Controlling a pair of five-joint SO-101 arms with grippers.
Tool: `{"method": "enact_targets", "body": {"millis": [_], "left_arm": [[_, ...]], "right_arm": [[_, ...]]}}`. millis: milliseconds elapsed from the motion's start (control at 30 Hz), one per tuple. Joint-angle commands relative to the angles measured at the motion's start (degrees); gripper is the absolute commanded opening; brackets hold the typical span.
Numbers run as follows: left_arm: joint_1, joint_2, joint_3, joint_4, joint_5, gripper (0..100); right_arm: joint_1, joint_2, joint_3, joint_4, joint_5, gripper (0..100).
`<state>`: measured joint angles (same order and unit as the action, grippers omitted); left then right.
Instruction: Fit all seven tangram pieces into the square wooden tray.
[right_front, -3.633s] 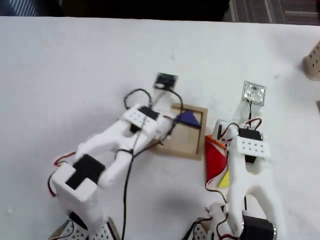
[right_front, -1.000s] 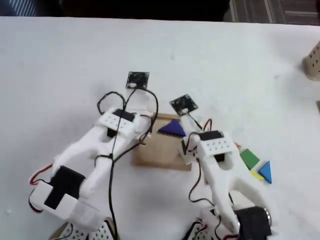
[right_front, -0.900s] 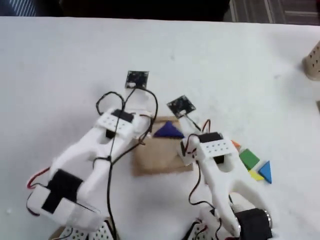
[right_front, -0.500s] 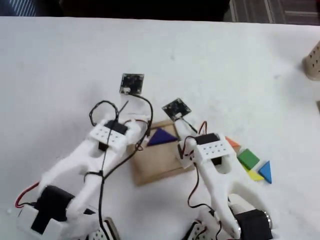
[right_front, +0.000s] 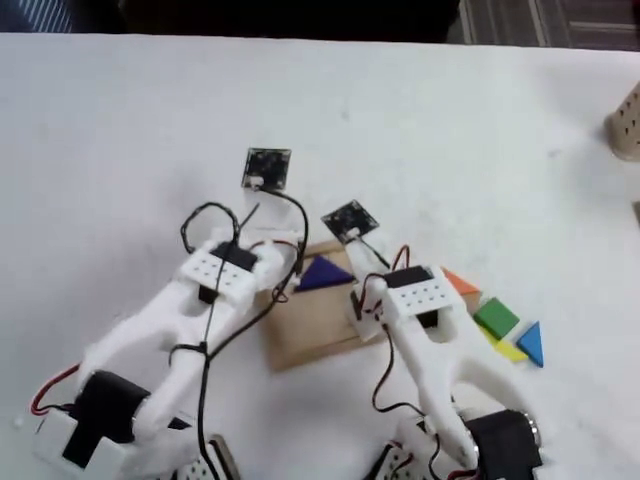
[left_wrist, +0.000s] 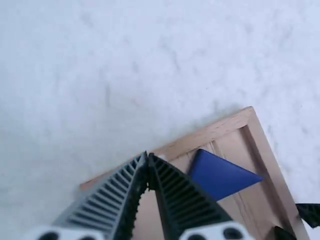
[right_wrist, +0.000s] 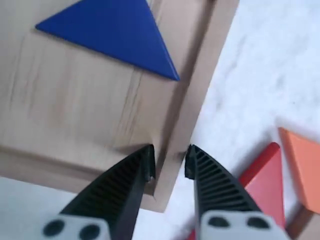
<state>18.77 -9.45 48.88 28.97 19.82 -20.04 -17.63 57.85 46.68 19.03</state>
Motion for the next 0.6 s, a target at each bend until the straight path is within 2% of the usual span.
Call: {"method": "enact_targets", "body": {"millis": [0,167,300,567], "left_arm": [[0.75,-2.86,-0.44,-0.18,0.0,2],[0.75,-2.86,-0.44,-0.18,0.0,2],[0.75,-2.86,-0.44,-0.18,0.0,2],[0.75,-2.86,-0.62,-0.26,0.0,2]], "right_arm": [[0.75,0.13,-2.37,0.13,-2.29,10.1],[2.33,0.48,-3.25,0.04,-3.43,9.4],[6.02,0.48,-3.52,0.22,-10.81,1.2],[12.44,0.48,-3.52,0.48,-16.62,2.1]]}}
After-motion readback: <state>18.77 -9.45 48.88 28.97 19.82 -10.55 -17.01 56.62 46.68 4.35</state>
